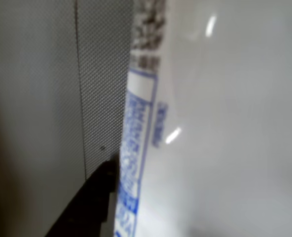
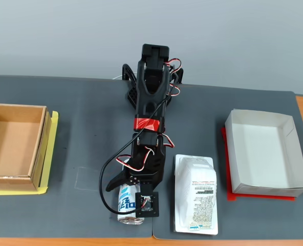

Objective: Pick the can and put it in the brown box

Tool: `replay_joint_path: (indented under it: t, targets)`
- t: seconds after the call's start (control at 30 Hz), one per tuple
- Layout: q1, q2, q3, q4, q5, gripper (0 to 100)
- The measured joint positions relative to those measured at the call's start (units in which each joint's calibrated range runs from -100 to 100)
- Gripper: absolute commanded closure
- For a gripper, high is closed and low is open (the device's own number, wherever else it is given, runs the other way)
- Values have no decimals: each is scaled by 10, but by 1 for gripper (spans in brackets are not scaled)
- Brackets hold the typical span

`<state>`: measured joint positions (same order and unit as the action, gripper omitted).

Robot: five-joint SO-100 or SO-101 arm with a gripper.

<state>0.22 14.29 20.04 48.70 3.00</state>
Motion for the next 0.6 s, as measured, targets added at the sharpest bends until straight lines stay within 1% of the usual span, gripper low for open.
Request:
replay_joint_path:
  t: [0.03,0.1,0.27,0.33,0.47,0.6]
  targets:
    - [0,0,0,0,0,54]
    - [0,0,0,0,0,58]
    - [2,1,0,0,0,75]
    - [3,1,-1,-1,0,80]
    - [6,1,-10,-1,0,86]
    - [9,1,-11,-1,0,89]
